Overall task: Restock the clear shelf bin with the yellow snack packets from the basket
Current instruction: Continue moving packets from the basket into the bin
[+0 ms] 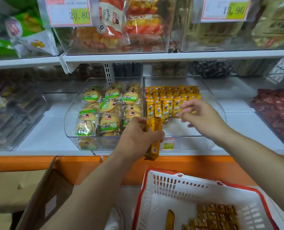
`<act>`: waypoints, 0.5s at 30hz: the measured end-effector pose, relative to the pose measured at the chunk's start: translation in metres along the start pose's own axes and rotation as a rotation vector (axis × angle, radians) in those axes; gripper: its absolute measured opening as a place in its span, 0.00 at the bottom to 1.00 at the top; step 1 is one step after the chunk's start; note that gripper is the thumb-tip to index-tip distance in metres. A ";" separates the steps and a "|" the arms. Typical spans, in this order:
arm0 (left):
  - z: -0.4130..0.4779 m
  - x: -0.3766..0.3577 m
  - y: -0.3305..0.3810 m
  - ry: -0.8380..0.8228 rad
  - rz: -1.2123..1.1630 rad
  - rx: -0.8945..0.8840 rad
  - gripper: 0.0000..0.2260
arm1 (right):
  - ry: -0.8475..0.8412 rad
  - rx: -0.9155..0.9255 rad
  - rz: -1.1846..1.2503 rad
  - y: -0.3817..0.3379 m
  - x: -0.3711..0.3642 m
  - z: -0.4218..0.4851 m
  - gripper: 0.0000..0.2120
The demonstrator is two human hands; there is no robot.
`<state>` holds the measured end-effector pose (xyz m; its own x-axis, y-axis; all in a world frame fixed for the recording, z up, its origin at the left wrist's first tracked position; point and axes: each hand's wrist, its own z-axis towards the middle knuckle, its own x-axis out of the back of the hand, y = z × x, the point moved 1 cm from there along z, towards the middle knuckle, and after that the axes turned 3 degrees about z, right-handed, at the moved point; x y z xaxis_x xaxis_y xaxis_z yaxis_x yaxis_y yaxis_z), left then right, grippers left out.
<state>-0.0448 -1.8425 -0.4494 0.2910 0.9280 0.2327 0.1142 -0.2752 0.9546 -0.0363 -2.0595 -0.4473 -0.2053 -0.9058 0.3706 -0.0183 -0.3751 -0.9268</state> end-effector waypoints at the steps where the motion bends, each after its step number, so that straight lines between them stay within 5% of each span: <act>1: -0.002 -0.005 0.001 -0.019 0.036 -0.020 0.22 | -0.074 -0.020 0.083 -0.006 0.005 -0.023 0.07; 9: -0.025 -0.057 0.013 -0.107 0.307 -0.268 0.19 | -0.175 -0.187 0.290 -0.018 0.021 -0.094 0.12; 15: -0.033 -0.075 0.020 -0.148 0.163 -0.214 0.15 | -0.198 -0.132 0.335 -0.008 0.051 -0.088 0.09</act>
<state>-0.0955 -1.9095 -0.4416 0.4263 0.8247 0.3716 -0.1435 -0.3439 0.9280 -0.1330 -2.0859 -0.4266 -0.0288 -0.9988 0.0391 -0.1105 -0.0357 -0.9932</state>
